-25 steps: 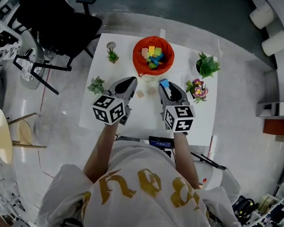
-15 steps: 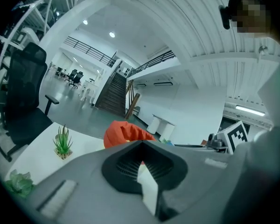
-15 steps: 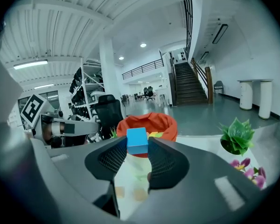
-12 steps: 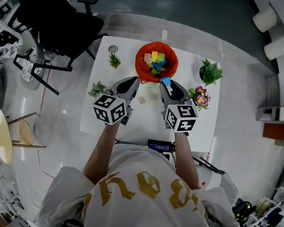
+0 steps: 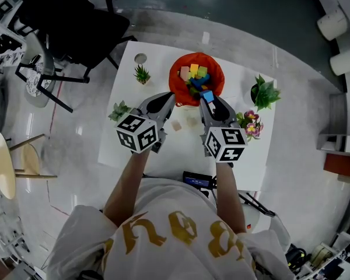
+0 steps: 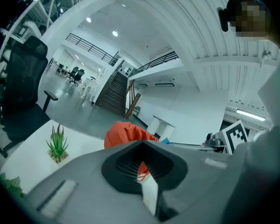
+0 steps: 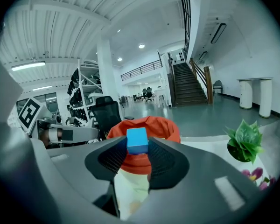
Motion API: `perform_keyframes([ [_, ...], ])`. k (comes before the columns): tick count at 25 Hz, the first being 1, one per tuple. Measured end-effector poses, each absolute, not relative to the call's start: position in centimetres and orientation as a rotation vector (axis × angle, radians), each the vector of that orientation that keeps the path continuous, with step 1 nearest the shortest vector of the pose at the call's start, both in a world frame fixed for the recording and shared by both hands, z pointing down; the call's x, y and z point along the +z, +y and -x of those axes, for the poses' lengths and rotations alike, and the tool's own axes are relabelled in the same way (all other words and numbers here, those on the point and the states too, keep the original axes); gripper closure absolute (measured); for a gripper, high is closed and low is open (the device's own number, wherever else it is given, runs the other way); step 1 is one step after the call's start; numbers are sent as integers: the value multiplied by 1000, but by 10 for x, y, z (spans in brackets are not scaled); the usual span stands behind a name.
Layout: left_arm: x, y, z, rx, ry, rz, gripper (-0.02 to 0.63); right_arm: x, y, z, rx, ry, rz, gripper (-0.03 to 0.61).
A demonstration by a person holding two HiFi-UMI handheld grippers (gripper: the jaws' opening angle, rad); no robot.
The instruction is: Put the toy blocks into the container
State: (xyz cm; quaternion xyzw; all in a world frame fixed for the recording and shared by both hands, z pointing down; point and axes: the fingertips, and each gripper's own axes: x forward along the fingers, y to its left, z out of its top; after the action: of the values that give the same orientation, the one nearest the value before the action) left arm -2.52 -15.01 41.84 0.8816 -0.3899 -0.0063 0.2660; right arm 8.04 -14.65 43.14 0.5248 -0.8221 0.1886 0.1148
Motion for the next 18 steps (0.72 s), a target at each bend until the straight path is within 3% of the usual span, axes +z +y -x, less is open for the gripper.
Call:
perform_keyframes([
  [15, 429, -163, 22, -16, -1041, -2372, 614, 441, -162, -79, 512, -2402, -1535, 411],
  [18, 429, -163, 22, -17, -1046, -2370, 614, 439, -162, -77, 498, -2415, -1529, 379],
])
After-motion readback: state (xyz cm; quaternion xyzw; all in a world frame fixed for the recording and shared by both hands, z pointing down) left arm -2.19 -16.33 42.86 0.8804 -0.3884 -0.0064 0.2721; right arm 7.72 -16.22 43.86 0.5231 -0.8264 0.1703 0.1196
